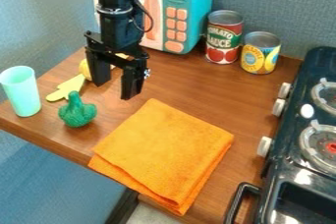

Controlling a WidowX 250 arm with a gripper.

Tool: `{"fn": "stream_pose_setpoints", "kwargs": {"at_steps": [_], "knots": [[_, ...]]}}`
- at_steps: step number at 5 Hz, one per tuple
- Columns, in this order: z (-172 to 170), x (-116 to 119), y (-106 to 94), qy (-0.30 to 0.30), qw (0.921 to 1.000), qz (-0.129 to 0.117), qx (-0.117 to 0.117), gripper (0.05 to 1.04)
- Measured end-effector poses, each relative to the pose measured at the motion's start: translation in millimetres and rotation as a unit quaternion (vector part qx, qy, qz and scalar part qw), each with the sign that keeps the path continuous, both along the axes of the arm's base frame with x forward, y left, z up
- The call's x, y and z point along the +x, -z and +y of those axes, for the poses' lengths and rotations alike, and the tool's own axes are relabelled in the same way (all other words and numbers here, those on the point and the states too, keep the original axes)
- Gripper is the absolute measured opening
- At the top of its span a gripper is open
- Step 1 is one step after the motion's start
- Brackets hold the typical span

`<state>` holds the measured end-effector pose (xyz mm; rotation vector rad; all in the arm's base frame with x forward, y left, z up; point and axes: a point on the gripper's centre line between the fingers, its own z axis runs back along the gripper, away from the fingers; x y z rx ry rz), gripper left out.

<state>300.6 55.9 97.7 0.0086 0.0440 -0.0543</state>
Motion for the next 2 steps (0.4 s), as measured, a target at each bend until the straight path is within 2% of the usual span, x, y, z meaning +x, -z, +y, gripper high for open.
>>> {"fn": "stream_pose_setpoints", "kwargs": {"at_steps": [1,2], "knots": [[-0.8,-3.4,8.3,-0.001,0.9999,0.015,-0.003,1.0],[2.4,-7.1,10.2,-0.01,0.9998,0.014,0.007,1.0]]}}
